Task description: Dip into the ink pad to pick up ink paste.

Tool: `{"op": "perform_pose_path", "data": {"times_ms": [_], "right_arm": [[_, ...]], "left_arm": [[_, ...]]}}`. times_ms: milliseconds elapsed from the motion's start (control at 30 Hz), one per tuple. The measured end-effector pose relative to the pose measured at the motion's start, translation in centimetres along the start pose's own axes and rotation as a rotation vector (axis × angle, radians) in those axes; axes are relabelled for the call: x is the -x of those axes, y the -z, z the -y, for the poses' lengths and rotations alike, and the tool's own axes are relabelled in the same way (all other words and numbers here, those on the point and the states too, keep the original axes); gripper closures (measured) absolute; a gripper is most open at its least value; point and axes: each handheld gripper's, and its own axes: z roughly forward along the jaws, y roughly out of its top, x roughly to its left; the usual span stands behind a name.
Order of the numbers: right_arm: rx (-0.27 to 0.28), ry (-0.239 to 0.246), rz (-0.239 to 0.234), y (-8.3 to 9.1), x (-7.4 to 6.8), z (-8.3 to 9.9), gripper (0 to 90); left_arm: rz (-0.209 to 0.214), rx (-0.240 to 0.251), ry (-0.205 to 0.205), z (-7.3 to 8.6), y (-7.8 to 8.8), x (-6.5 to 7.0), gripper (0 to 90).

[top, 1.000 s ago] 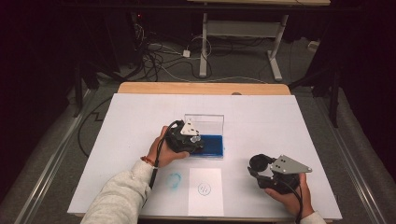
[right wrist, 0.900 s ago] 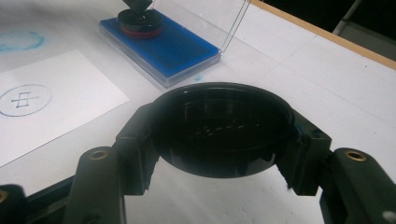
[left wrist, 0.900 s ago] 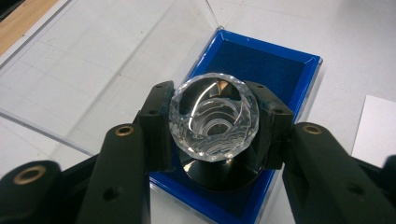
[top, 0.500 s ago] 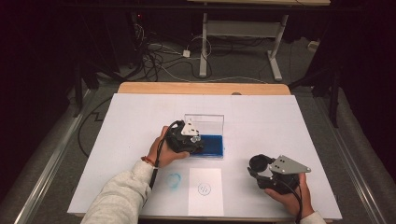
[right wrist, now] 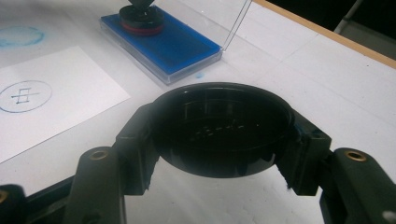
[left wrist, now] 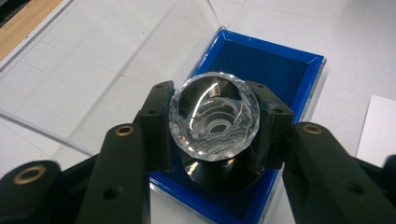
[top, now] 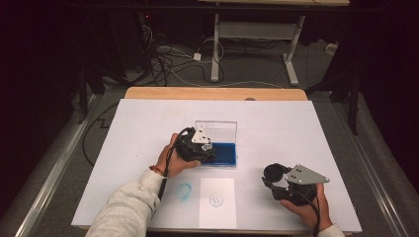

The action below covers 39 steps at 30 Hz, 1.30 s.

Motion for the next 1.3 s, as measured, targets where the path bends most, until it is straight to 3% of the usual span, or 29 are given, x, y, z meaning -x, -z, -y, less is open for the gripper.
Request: {"op": "perform_pose_path", "data": {"times_ms": [767, 900, 1300], "right_arm": [[0.010, -0.009, 0.002, 0.25, 0.08, -0.07, 38.7], [0.014, -0.007, 0.004, 0.37, 0.09, -0.10, 38.7], [0.023, -0.005, 0.006, 0.48, 0.16, -0.16, 38.7]], "left_arm": [[-0.021, -0.011, -0.008, -0.14, 0.03, 0.26, 54.9], [-0.024, -0.002, 0.010, -0.18, -0.02, 0.31, 54.9], [-0.037, 0.002, 0.008, -0.44, 0.43, 0.27, 54.9]]}}
